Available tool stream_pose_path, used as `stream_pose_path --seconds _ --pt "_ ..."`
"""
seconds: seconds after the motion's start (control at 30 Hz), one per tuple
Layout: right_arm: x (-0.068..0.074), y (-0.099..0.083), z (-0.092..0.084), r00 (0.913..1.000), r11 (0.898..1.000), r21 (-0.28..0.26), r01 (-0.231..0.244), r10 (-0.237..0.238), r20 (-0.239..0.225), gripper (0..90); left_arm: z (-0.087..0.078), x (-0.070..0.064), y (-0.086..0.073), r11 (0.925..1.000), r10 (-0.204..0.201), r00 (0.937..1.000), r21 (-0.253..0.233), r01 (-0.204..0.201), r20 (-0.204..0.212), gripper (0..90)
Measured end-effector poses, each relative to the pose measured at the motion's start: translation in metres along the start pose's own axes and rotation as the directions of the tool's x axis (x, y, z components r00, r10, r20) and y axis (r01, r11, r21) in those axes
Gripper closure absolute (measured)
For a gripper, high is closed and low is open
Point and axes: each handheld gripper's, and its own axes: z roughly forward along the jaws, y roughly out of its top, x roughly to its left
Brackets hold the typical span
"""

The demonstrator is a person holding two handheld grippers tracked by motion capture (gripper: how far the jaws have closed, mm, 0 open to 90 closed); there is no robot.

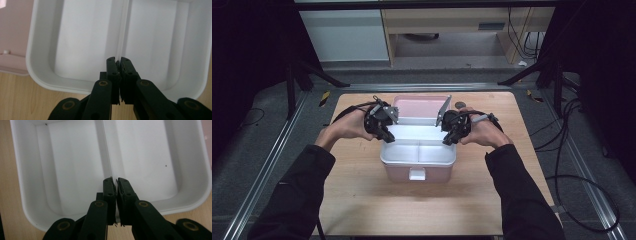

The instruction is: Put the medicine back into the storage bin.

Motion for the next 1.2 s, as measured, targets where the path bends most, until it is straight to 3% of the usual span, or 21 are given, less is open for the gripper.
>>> stream_pose_path --seconds 0.33,0.57,0.73,0.83,0.93,1.07,1.1,1.17,1.2 --pt "0.003 -0.005 0.017 0.9998 1.0 -0.003 -0.016 0.016 0.015 83.9 0.017 -0.001 -0.007 0.9998 -0.018 0.9998 0.006 0.018 0.0 86.2" --pt "0.005 -0.007 0.022 0.9982 0.999 -0.014 -0.052 0.052 0.029 78.3 0.018 -0.002 -0.012 0.9971 -0.065 0.9977 -0.039 0.065 -0.018 81.1" --pt "0.006 -0.008 0.006 0.9908 0.987 -0.124 -0.106 0.115 0.07 65.7 0.007 -0.003 -0.015 0.9909 -0.104 0.9931 -0.092 0.098 -0.055 70.2" --pt "0.007 -0.011 -0.006 0.983 0.975 -0.171 -0.143 0.16 0.089 59.6 -0.003 -0.005 -0.018 0.9809 -0.128 0.9897 -0.155 0.117 -0.063 65.9" --pt "0.006 -0.016 -0.015 0.9731 0.963 -0.211 -0.17 0.198 0.118 56.6 -0.011 -0.007 -0.021 0.9729 -0.153 0.9841 -0.189 0.134 -0.09 61.4" --pt "0.005 -0.027 -0.023 0.9529 0.942 -0.258 -0.213 0.259 0.158 52.0 -0.019 -0.005 -0.028 0.9574 -0.21 0.9689 -0.229 0.176 -0.132 54.3" --pt "0.005 -0.029 -0.024 0.9493 0.94 -0.263 -0.219 0.268 0.165 51.9 -0.02 -0.005 -0.031 0.9479 -0.235 0.9622 -0.251 0.196 -0.137 52.0" --pt "0.004 -0.036 -0.026 0.9389 0.929 -0.279 -0.242 0.297 0.174 50.7 -0.021 -0.004 -0.034 0.9377 -0.26 0.9555 -0.273 0.215 -0.14 49.9" --pt "0.004 -0.038 -0.026 0.9346 0.926 -0.281 -0.25 0.307 0.179 50.1 -0.021 -0.003 -0.037 0.9303 -0.28 0.9486 -0.285 0.231 -0.147 48.6"
